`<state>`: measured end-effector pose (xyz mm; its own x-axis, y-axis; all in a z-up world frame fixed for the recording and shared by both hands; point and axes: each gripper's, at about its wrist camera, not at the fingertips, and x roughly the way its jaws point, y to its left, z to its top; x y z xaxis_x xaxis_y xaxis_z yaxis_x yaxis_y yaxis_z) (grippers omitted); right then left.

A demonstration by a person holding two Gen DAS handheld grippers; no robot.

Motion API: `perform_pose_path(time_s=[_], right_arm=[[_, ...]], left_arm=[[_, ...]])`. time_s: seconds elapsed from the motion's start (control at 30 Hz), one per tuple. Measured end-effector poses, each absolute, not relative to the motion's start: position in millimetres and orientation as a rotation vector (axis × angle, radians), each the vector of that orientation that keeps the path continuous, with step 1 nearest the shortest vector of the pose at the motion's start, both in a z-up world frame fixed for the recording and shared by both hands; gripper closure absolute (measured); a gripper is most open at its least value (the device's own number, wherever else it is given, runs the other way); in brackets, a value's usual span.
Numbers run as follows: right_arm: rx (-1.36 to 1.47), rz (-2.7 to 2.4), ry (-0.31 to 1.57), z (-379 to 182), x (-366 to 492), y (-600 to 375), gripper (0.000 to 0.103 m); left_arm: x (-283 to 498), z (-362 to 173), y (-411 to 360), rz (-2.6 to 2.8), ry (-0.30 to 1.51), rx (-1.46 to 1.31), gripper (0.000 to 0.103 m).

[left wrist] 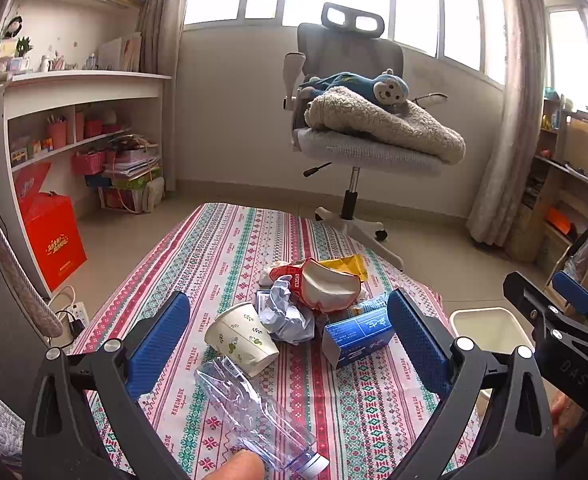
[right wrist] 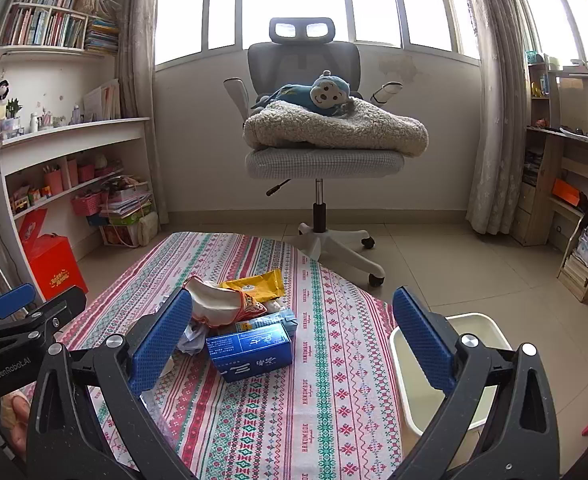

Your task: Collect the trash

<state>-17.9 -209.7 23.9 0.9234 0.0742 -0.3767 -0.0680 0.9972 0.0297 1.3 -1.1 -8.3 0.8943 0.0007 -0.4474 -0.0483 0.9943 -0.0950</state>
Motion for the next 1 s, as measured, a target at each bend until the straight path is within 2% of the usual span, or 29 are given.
perform_pose_path(time_s=[1.0], right_arm=[[0.013,0.078,0.402,13,-15,-208,0.007]], left_arm=[[4,-15,-2,0.025,0.483,-0.107,0.007]])
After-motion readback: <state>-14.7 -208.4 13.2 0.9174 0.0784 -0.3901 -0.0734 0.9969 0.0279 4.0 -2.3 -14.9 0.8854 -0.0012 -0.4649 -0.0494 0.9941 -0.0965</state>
